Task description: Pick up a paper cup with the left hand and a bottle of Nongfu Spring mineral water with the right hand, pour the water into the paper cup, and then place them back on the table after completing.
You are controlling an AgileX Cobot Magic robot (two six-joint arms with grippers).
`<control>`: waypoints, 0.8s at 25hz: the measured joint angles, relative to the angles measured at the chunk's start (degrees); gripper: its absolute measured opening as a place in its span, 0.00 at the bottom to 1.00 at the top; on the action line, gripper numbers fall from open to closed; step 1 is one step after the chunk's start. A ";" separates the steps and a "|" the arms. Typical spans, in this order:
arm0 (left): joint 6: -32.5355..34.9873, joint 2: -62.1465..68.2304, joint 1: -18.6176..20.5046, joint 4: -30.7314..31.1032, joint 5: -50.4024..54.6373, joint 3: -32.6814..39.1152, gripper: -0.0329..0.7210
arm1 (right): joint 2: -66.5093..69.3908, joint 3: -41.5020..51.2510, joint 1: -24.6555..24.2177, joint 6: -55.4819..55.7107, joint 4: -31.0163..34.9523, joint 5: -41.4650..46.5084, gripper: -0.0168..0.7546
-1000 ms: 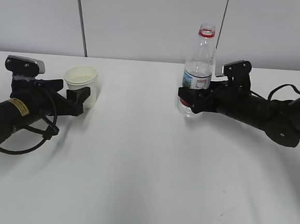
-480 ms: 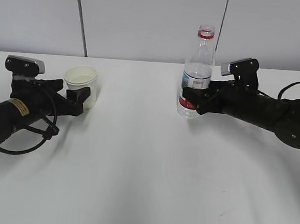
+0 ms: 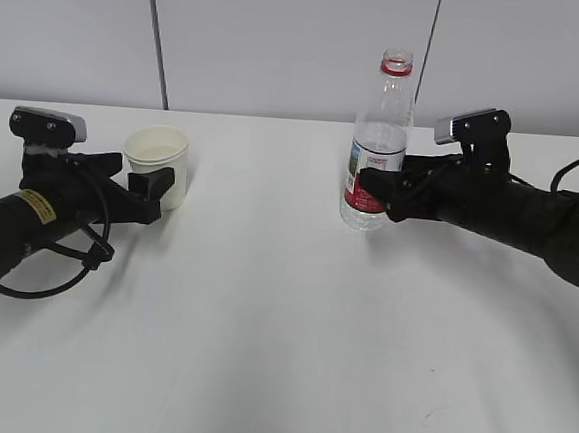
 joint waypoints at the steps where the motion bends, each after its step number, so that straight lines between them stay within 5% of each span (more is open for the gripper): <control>1: 0.00 0.00 0.00 0.00 0.00 0.00 0.75 | -0.22 0.27 0.00 0.00 0.00 0.57 0.77; 20: 0.00 -1.74 0.00 0.00 0.03 0.00 0.75 | -9.26 4.42 0.00 -0.11 0.00 9.20 0.76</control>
